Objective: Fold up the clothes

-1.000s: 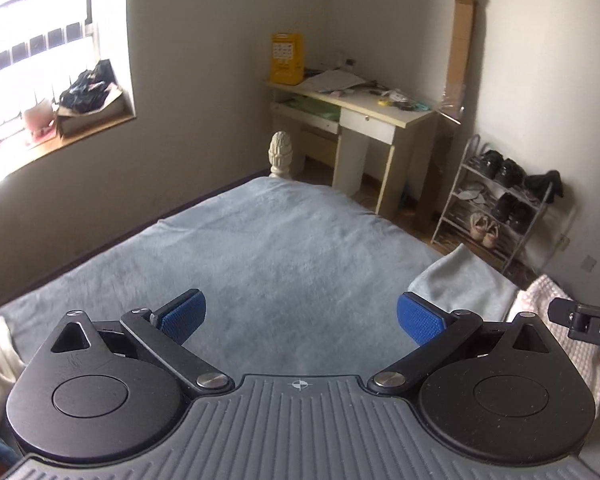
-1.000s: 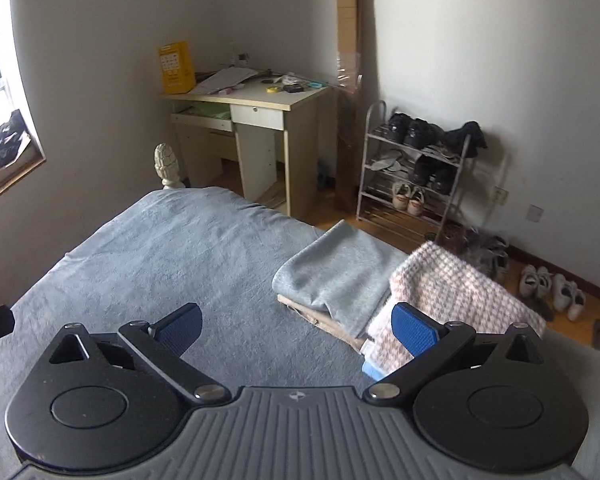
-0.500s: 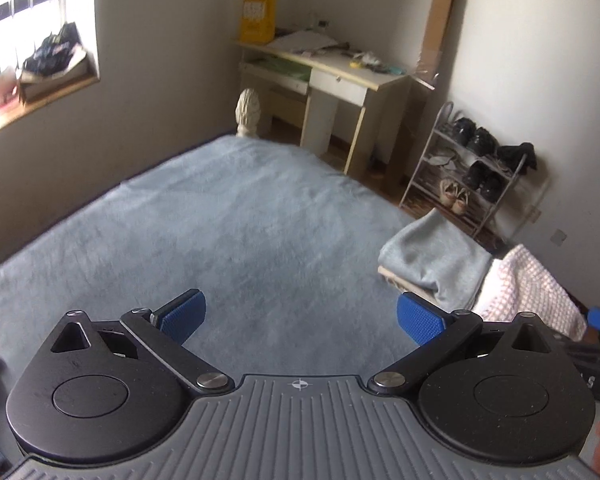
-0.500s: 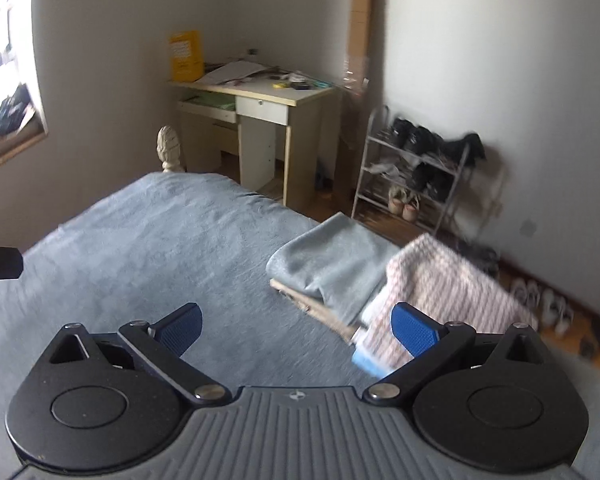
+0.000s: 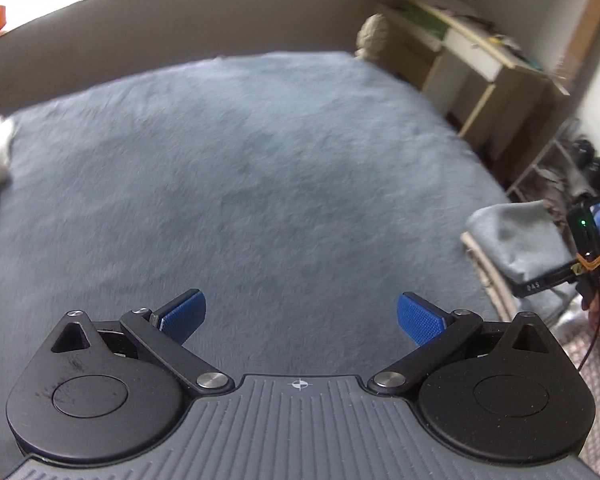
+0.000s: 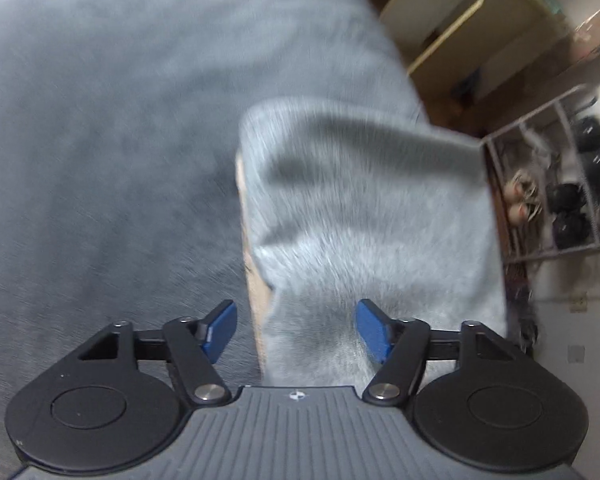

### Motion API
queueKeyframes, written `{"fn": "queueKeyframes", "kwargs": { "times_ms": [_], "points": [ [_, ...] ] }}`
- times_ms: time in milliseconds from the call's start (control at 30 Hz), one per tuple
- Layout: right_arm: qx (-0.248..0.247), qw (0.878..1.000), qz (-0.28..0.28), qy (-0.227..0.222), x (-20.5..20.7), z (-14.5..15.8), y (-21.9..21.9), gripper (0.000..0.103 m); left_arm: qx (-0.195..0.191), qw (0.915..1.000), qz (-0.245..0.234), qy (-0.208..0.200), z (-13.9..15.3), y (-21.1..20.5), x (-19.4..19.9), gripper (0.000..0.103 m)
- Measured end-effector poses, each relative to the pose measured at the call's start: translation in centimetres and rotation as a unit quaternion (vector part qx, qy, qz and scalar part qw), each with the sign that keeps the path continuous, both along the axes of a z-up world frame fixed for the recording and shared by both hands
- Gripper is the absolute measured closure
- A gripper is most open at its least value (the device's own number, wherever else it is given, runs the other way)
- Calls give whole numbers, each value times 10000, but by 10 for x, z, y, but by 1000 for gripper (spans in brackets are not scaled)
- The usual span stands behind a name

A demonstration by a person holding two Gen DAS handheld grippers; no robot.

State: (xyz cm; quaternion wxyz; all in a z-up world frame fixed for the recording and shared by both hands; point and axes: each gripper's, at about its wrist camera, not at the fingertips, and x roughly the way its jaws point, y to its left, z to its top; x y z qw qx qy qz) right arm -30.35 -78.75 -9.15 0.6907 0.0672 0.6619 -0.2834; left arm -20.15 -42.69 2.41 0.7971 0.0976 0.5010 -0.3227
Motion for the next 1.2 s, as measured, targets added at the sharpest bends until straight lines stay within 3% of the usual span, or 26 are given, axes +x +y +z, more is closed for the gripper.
{"fn": "queueKeyframes", "kwargs": {
  "times_ms": [100, 233, 367, 500, 567, 700, 867, 1067, 1200],
  "points": [
    [270, 9982, 370, 397, -8, -15, -5, 57, -27, 9992, 171, 370, -2, -4, -12, 0],
    [538, 9877, 1232, 801, -9, -2, 9, 67, -104, 9995, -117, 258, 3, -23, -25, 0],
    [549, 9706, 2123, 995, -8, -9, 29, 67, -156, 9987, -482, 69, 1, -44, -27, 0],
    [319, 9635, 2373, 1199, -11, -27, 50, 59, -187, 9972, -706, 156, -8, -49, -34, 0],
    [443, 9629, 2347, 1259, -12, -30, 61, 54, -198, 9967, -749, 259, -12, -48, -34, 0],
    [945, 9667, 2066, 1177, -12, -22, 64, 55, -231, 9957, -754, 484, -20, -40, -28, 0],
    [1085, 9731, 1743, 1045, -12, -10, 45, 59, -254, 9955, -727, 556, -21, -33, -16, 0],
    [1244, 9788, 1353, 899, -13, 2, 24, 70, -179, 9958, -651, 626, -25, -30, -6, 0],
    [1192, 9803, 1139, 1091, -12, -34, 30, 69, -101, 9961, -615, 623, -26, -25, -4, 0]
  ]
}}
